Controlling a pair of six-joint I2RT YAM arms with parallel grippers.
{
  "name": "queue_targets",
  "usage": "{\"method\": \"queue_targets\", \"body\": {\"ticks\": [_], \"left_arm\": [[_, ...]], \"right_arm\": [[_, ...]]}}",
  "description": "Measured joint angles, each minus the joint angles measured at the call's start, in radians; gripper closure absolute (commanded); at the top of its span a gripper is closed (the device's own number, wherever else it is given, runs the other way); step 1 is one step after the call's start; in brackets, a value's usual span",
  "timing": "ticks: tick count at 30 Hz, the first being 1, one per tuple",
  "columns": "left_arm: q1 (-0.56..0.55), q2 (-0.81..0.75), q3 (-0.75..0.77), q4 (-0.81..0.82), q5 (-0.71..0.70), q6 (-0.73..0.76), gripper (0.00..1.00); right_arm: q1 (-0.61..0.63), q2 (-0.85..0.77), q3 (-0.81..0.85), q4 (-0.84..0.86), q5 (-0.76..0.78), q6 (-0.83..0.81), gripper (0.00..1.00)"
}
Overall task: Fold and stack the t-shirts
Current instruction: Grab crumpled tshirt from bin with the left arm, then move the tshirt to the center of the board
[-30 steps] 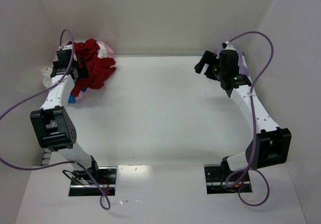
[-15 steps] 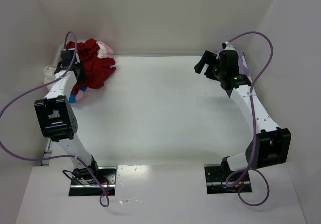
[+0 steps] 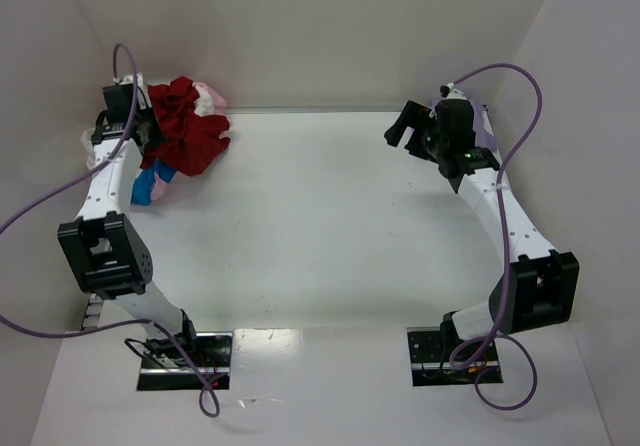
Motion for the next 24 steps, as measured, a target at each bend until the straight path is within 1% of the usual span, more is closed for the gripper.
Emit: {"method": "queue_targets", "body": {"ticks": [3, 6, 9, 11, 12, 15, 16, 18, 20, 21, 22, 23, 24], "left_arm": [[0.0, -0.063, 0.053, -0.021, 0.063, -0.016, 1.0], [0.0, -0.135, 0.142, -0.031, 0.195, -0.034, 1.0], [-0.02, -0.155, 0.292, -0.075, 0.331, -0.039, 1.0], [-0.066, -0.153, 0.391, -0.105, 0.402, -0.039, 1.0], [-0.085, -0.153, 0.417, -0.109, 0.426, -0.038, 1.0], [-0.219, -0.153, 0.547, -0.158, 0.544, -0.04, 1.0], [-0.227, -0.153, 0.554, -0.159, 0.554, -0.04, 1.0], [-0.323, -0.155, 0.597, -0.168, 0.64, -0.05, 1.0], [-0.363, -0.159, 0.596, -0.172, 0.675, -0.056, 1.0], [-0.419, -0.171, 0.568, -0.176, 0.714, -0.057, 1.0], [-0.444, -0.185, 0.535, -0.188, 0.737, -0.057, 1.0], [-0.446, -0.187, 0.531, -0.191, 0.739, -0.056, 1.0], [-0.451, -0.206, 0.473, -0.175, 0.748, -0.053, 1.0]], "right_arm": [[0.0, 0.0, 0.0, 0.005, -0.008, 0.001, 0.01], [0.0, -0.001, 0.0, 0.01, -0.014, 0.001, 0.01], [0.0, -0.005, 0.0, 0.013, -0.022, 0.001, 0.01], [0.0, -0.016, -0.006, 0.018, -0.024, 0.002, 0.01], [0.0, -0.022, -0.009, 0.018, -0.025, 0.002, 0.01], [0.0, -0.045, -0.011, 0.022, -0.026, 0.003, 0.01], [0.0, -0.056, -0.012, 0.022, -0.034, 0.004, 0.01], [0.0, -0.071, -0.015, 0.028, -0.048, 0.004, 0.01], [0.0, -0.085, -0.022, 0.035, -0.06, 0.004, 0.01], [0.0, -0.094, -0.026, 0.038, -0.06, 0.004, 0.01], [0.0, -0.111, -0.033, 0.036, -0.06, 0.003, 0.01], [-0.004, -0.126, -0.034, 0.033, -0.058, 0.002, 0.01], [-0.008, -0.138, -0.034, 0.031, -0.057, -0.001, 0.01]]}}
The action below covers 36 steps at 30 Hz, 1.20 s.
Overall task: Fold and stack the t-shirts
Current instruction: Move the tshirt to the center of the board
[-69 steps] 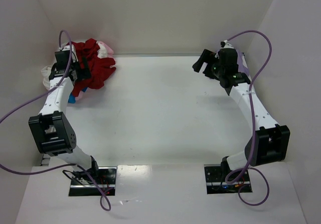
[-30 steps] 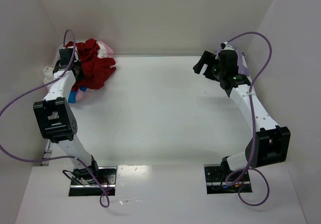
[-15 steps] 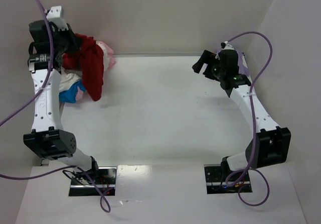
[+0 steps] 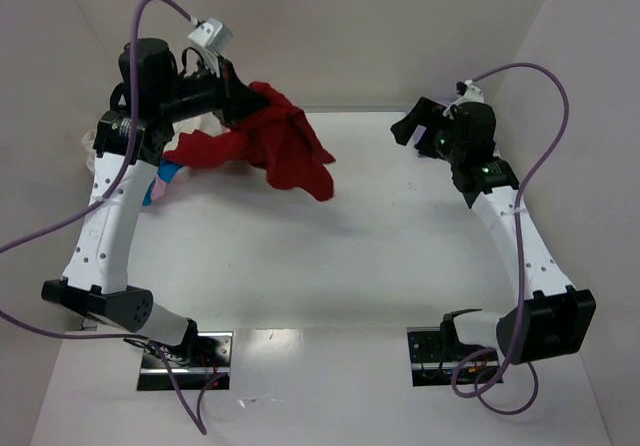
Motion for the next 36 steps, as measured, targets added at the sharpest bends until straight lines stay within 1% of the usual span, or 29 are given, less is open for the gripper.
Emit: {"method": "queue_targets", "body": {"ticks": [4, 8, 10, 15, 17, 20, 22, 23, 28, 30, 36], "left_arm": [[0.007, -0.055, -0.219, -0.018, 0.003, 0.015, 1.0], [-0.002, -0.033, -0.28, -0.016, 0.01, 0.011, 1.0], [-0.015, -0.021, -0.282, -0.006, 0.011, 0.008, 1.0], [-0.089, 0.049, -0.22, 0.025, 0.033, -0.005, 1.0], [-0.112, 0.087, -0.184, 0.046, 0.033, -0.01, 1.0], [-0.132, 0.12, -0.161, 0.055, 0.035, -0.011, 1.0], [-0.133, 0.127, -0.159, 0.054, 0.034, -0.011, 0.98], [-0.133, 0.127, -0.159, 0.054, 0.034, -0.011, 0.97], [-0.132, 0.127, -0.157, 0.055, 0.035, -0.013, 0.97], [-0.132, 0.127, -0.157, 0.055, 0.038, -0.014, 1.0], [-0.132, 0.125, -0.159, 0.056, 0.048, -0.023, 1.0]], "right_arm": [[-0.04, -0.074, -0.003, -0.001, -0.029, -0.008, 0.01], [-0.048, -0.154, -0.051, 0.068, -0.181, 0.003, 0.01], [-0.027, -0.155, -0.068, 0.1, -0.224, 0.011, 0.01], [0.14, -0.106, -0.109, 0.14, -0.306, 0.005, 0.01], [0.184, -0.098, -0.125, 0.153, -0.312, 0.0, 0.01], [0.29, -0.091, -0.135, 0.177, -0.29, -0.024, 0.01], [0.316, -0.091, -0.135, 0.192, -0.288, -0.041, 0.01], [0.318, -0.091, -0.135, 0.201, -0.283, -0.05, 0.01], [0.316, -0.089, -0.134, 0.241, -0.247, -0.081, 0.01], [0.317, -0.08, -0.132, 0.252, -0.22, -0.1, 0.01], [0.319, -0.025, -0.125, 0.254, -0.15, -0.151, 0.02]]}}
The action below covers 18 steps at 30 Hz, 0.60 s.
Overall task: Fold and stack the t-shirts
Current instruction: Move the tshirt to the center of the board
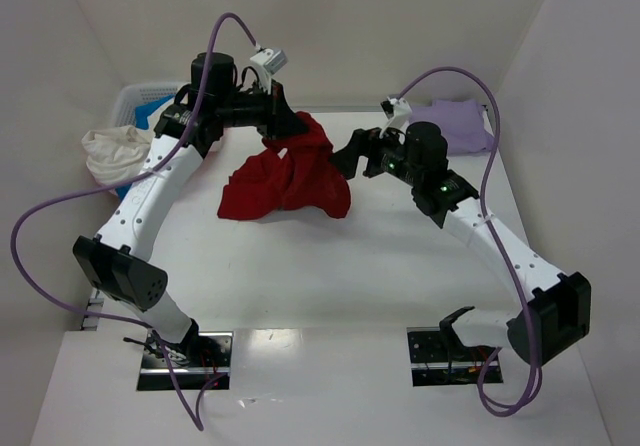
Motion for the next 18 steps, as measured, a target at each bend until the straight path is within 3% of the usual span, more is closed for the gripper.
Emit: {"method": "queue_targets", "body": {"ticks": [15, 18], "left_arm": [[0.0, -0.008, -0.032, 0.007, 0.007, -0.017, 1.0], [0.0, -0.008, -0.032, 0.007, 0.012, -0.018, 1.0]], "right_arm": [[0.075, 0.082, 0.047, 0.053, 0.01, -0.023, 0.02], [0.075, 0.08, 0.047, 0.062, 0.023, -0.018, 0.15]]}}
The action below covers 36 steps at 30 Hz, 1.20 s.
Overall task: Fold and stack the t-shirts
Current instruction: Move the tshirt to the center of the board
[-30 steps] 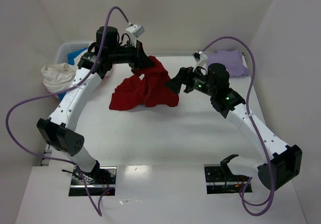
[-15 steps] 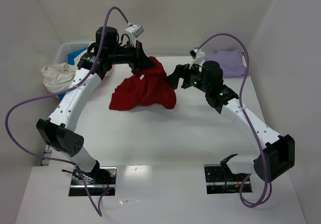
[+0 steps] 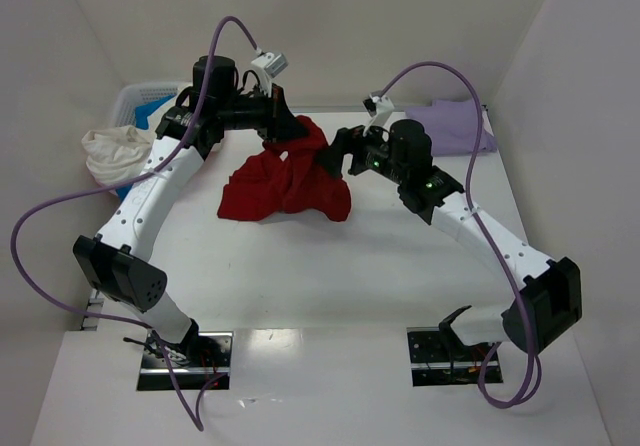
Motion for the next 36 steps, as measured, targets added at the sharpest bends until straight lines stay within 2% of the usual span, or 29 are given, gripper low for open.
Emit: {"method": "queue_targets", "body": {"ticks": [2, 5, 7, 8, 15, 18, 19, 22, 23, 26, 28, 29, 30, 32, 35, 36], "left_arm": [[0.0, 0.0, 0.0, 0.0, 0.005, 0.0, 1.0], [0.0, 0.0, 0.0, 0.0, 0.015, 0.0, 1.0], [0.0, 0.0, 0.0, 0.0, 0.019, 0.0, 1.0], [0.0, 0.0, 0.0, 0.0, 0.02, -0.001, 1.0], [0.002, 0.0, 0.0, 0.0, 0.017, 0.0, 1.0], [0.002, 0.0, 0.0, 0.0, 0.01, 0.0, 1.0], [0.002, 0.0, 0.0, 0.0, 0.008, 0.0, 1.0], [0.002, 0.0, -0.002, 0.0, -0.002, 0.001, 1.0], [0.002, 0.0, -0.002, 0.0, -0.006, 0.002, 0.97], [0.002, 0.0, -0.002, -0.008, -0.05, 0.009, 0.86], [-0.001, 0.0, -0.01, -0.004, -0.086, 0.009, 0.67], [-0.003, -0.001, -0.017, -0.002, -0.109, 0.009, 0.54], [-0.005, -0.002, -0.027, 0.002, -0.13, 0.012, 0.48], [-0.005, -0.007, -0.062, -0.003, -0.187, 0.014, 0.23], [-0.004, -0.011, -0.104, 0.002, -0.237, 0.015, 0.09], [-0.004, -0.018, -0.138, 0.014, -0.254, 0.012, 0.0]], "right_arm": [[0.0, 0.0, 0.0, 0.006, 0.005, 0.0, 0.18], [0.008, 0.013, 0.007, 0.014, 0.016, 0.004, 0.43], [0.021, 0.038, 0.026, 0.011, 0.031, -0.002, 0.54], [0.026, 0.053, 0.038, 0.011, 0.038, -0.005, 0.63], [0.04, 0.16, 0.163, -0.069, 0.111, 0.006, 0.74], [0.041, 0.16, 0.169, -0.082, 0.135, 0.008, 0.96], [0.042, 0.16, 0.169, -0.082, 0.14, 0.008, 1.0], [0.046, 0.16, 0.173, -0.093, 0.195, 0.002, 1.0], [0.047, 0.16, 0.175, -0.097, 0.208, -0.001, 1.0], [0.054, 0.16, 0.208, -0.135, 0.283, -0.018, 1.0], [0.056, 0.157, 0.247, -0.183, 0.343, -0.039, 1.0], [0.056, 0.152, 0.261, -0.198, 0.361, -0.046, 1.0], [0.053, 0.134, 0.277, -0.223, 0.393, -0.06, 1.0], [0.043, 0.106, 0.284, -0.25, 0.421, -0.069, 1.0], [0.004, 0.034, 0.296, -0.314, 0.463, -0.085, 1.0], [-0.009, 0.004, 0.305, -0.335, 0.478, -0.09, 1.0]]}}
